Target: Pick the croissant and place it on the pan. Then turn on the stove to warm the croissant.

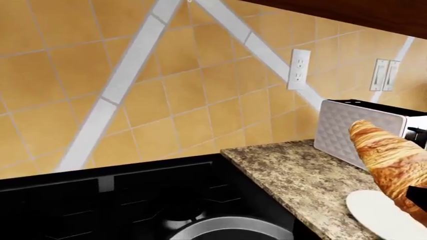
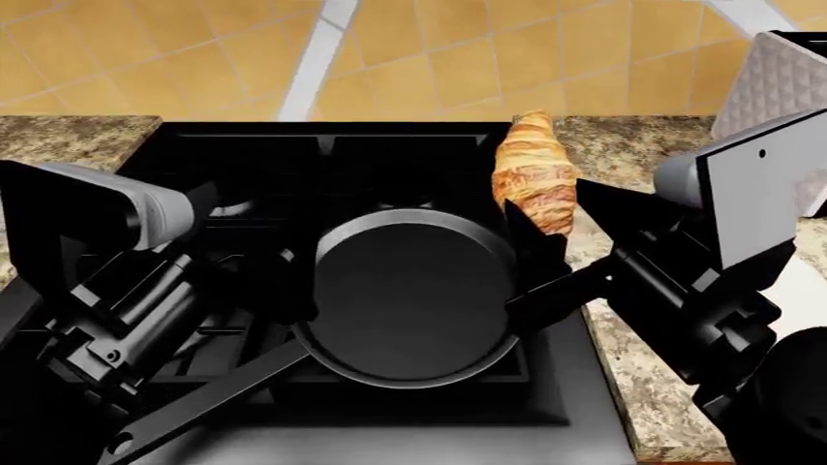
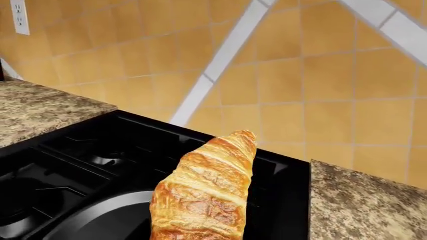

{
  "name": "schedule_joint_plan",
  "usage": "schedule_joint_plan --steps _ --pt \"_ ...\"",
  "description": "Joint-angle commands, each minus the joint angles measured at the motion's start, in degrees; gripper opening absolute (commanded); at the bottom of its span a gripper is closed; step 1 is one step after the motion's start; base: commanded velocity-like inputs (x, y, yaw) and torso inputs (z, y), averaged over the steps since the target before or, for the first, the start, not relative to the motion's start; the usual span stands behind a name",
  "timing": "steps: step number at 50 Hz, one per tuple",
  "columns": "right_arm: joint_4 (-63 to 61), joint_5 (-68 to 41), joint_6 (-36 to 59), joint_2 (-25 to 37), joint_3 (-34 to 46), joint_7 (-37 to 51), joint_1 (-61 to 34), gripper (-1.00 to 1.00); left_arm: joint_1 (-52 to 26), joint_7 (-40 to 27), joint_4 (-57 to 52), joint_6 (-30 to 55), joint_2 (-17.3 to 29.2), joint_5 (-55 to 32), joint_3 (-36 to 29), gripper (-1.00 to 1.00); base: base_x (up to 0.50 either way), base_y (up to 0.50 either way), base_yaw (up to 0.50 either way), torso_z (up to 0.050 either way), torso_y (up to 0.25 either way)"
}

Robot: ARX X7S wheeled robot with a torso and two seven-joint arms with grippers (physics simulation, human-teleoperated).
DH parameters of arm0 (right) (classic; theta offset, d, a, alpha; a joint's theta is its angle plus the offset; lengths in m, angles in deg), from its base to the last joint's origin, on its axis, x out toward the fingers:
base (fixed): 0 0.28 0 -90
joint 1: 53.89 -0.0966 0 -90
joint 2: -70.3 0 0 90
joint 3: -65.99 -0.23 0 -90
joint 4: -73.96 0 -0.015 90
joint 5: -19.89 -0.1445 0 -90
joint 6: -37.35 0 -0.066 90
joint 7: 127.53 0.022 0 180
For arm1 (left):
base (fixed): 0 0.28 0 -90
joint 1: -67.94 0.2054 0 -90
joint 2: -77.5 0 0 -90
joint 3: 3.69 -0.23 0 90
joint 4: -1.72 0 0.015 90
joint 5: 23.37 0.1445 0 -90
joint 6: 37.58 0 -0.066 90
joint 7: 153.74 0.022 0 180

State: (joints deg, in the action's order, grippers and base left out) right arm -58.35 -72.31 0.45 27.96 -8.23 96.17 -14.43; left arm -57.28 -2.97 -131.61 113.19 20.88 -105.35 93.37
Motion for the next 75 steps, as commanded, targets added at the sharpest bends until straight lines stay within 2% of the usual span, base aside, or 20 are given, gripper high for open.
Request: schedule_joint_plan --steps 1,10,33,75 --pt "2.25 -0.9 2.97 -0.87 2.47 -1.28 -4.11 -1.0 0.53 0.77 0.14 -0.55 0.15 0.68 -0.13 1.0 0.0 0.0 0.0 0.0 0.0" --pt "6.48 -1.34 6.45 -2.55 5.71 -3.3 -9.32 -1.0 0.71 1.62 0.7 -0.94 0.09 1.66 -0.48 1.0 0.0 0.0 0.0 0.0 0.0" --pt "14.8 3.02 10.92 -5.97 11.29 -12.83 -14.52 -1.0 0.51 1.97 1.25 -1.5 0.35 2.05 -1.2 1.0 0.0 0.0 0.0 0.0 0.0" --pt "20.54 11.84 11.41 -9.18 18.51 -25.15 -14.34 -1.0 -0.66 1.71 1.36 -2.09 0.98 2.47 -2.76 1.0 0.0 0.0 0.0 0.0 0.0"
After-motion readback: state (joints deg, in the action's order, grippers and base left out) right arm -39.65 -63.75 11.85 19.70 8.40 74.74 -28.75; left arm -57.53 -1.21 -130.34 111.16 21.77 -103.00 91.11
